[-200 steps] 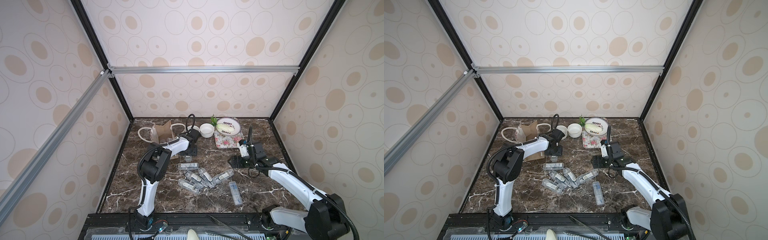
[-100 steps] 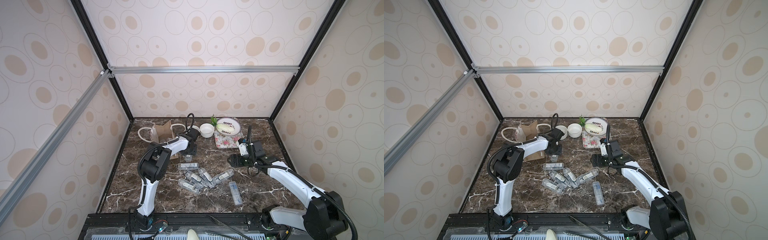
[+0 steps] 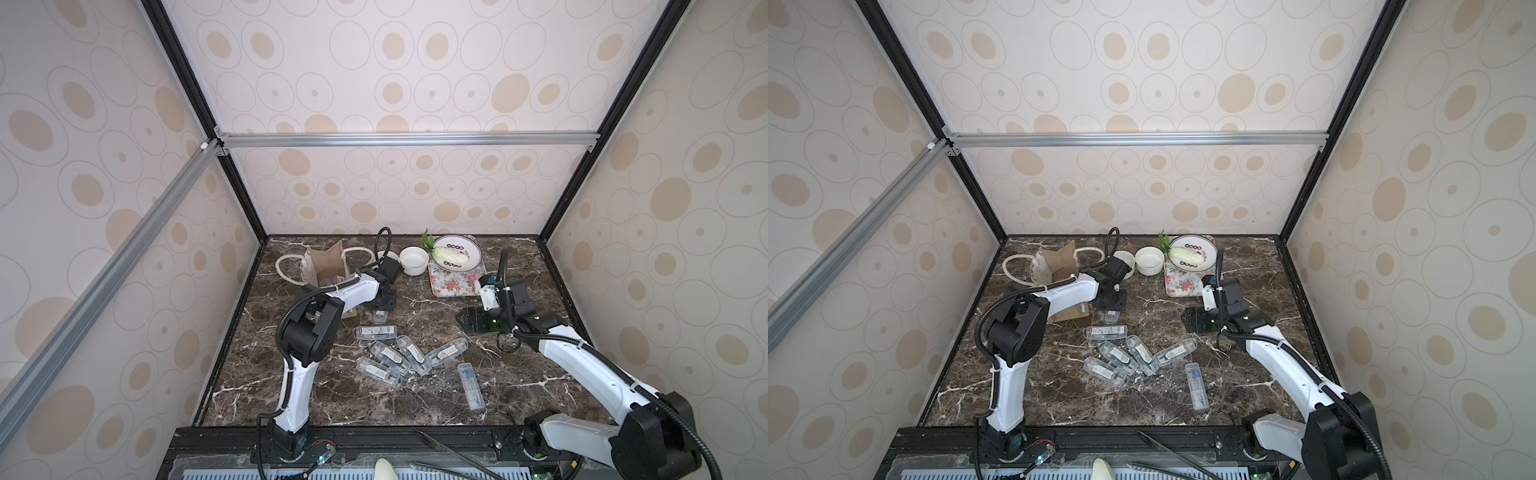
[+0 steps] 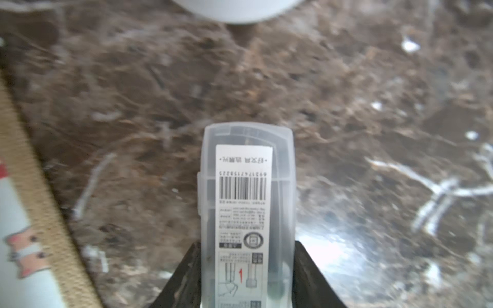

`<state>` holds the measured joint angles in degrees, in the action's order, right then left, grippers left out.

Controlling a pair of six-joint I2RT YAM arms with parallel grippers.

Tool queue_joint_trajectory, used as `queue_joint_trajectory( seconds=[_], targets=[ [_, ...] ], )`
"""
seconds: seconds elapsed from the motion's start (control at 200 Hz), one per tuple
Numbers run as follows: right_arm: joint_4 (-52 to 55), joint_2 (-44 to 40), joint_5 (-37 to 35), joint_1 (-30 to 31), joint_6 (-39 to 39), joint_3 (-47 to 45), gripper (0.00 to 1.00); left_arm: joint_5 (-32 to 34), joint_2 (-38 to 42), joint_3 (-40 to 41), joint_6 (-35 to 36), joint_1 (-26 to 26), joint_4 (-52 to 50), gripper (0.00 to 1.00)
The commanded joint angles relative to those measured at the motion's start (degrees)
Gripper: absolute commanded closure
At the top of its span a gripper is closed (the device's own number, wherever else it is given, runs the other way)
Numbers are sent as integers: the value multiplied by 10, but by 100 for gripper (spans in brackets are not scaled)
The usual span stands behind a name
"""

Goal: Put the compass set into the canvas bag
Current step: Pick up the compass set at the center of the board, then place the compass set in the canvas bag.

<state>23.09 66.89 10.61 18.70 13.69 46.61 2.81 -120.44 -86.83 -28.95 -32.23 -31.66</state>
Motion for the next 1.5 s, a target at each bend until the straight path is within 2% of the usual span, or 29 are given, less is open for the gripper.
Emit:
queue_joint_trajectory(
  seconds=[0.0, 0.235, 0.37, 0.52, 0.63, 0.75, 0.855, 1.05, 1.27, 1.495],
  targets=[
    [17, -23, -10, 3, -8, -2, 14, -7, 39, -42, 17, -33, -32, 60],
    [19, -54, -13, 3, -4, -13, 14, 4, 71, -157, 41, -72, -90, 60],
    [20, -64, -14, 2, 0, -15, 14, 26, 98, -229, 53, -76, -128, 60],
    [22, -67, -13, 3, 1, -13, 14, 72, 127, -310, 80, -65, -177, 60],
    [22, -64, -7, 3, 5, -12, 14, 92, 151, -336, 102, -29, -201, 59],
    [20, -60, -7, 3, 7, -12, 14, 87, 189, -297, 113, 47, -189, 59],
    [20, -54, -5, 3, 7, -9, 14, 45, 229, -227, 127, 107, -136, 58],
    [23, -40, -3, 3, 6, -2, 14, 19, 251, -107, 174, 176, -62, 58],
    [23, -29, -3, 3, 4, 2, 14, 34, 231, -19, 234, 209, -17, 58],
    [22, -10, 2, 3, 5, 9, 14, 53, 198, -18, 268, 220, -13, 59]
  ],
)
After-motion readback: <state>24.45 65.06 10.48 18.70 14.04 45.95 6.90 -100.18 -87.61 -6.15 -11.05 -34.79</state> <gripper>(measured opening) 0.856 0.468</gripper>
